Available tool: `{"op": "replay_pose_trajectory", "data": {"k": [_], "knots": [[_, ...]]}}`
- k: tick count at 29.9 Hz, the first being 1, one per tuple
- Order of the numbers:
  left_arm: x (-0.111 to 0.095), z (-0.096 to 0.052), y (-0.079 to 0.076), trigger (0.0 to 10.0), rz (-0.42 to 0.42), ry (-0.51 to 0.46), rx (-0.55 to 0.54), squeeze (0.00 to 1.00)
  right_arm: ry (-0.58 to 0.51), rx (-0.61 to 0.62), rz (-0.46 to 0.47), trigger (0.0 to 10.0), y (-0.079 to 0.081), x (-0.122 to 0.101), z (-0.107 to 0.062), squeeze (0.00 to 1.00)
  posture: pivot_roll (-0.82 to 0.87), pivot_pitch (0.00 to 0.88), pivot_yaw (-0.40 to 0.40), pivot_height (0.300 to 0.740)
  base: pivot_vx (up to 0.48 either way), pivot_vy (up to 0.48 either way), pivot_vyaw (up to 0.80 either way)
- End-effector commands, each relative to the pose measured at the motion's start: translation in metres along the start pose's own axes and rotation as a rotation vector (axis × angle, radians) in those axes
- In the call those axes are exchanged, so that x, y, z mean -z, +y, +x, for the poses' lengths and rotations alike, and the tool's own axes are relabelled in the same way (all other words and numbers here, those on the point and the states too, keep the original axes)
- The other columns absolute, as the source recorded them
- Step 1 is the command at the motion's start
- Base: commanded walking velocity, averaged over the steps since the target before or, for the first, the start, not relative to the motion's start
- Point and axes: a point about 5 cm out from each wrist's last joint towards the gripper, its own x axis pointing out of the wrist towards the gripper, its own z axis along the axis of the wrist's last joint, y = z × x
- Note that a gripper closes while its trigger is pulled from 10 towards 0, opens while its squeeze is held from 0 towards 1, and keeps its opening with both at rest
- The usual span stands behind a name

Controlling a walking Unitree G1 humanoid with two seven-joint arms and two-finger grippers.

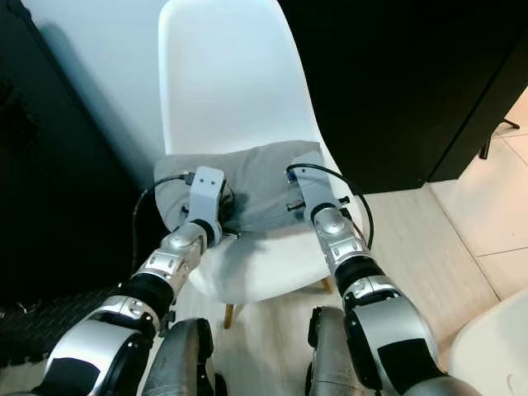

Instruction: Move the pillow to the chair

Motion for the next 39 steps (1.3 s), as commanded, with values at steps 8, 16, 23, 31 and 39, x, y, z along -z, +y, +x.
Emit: {"op": "replay_pose_trajectory", "data": {"k": [8,16,23,31,39], "knots": [[0.018,-0.001,0.0,10.0,-0.022,0.075,0.004,0.0,0.052,0.015,0.052,10.0,-0.01,0.012,-0.001,0.05,0.02,0.204,-0.013,0.585,0.0,0.0,0.0],[0.008,0.001,-0.003,10.0,-0.056,0.037,0.009,1.0,0.066,0.019,0.05,10.0,-0.008,0.014,-0.001,1.0,0.03,0.18,-0.002,0.585,0.0,0.0,0.0],[-0.003,-0.004,0.001,10.0,-0.122,-0.035,-0.042,1.0,0.044,0.118,0.059,10.0,-0.027,0.008,-0.001,0.0,0.04,0.153,0.01,0.585,0.0,0.0,0.0],[-0.049,-0.047,0.03,10.0,-0.259,-0.273,-0.069,0.0,-0.152,0.169,0.407,10.0,-0.056,-0.027,-0.001,0.0,0.06,0.124,0.027,0.585,0.0,0.0,0.0],[-0.079,-0.065,0.057,10.0,-0.242,-0.429,-0.206,0.0,-0.265,0.199,0.431,10.0,-0.055,-0.037,-0.011,0.0,0.05,0.092,0.03,0.585,0.0,0.0,0.0]]}}
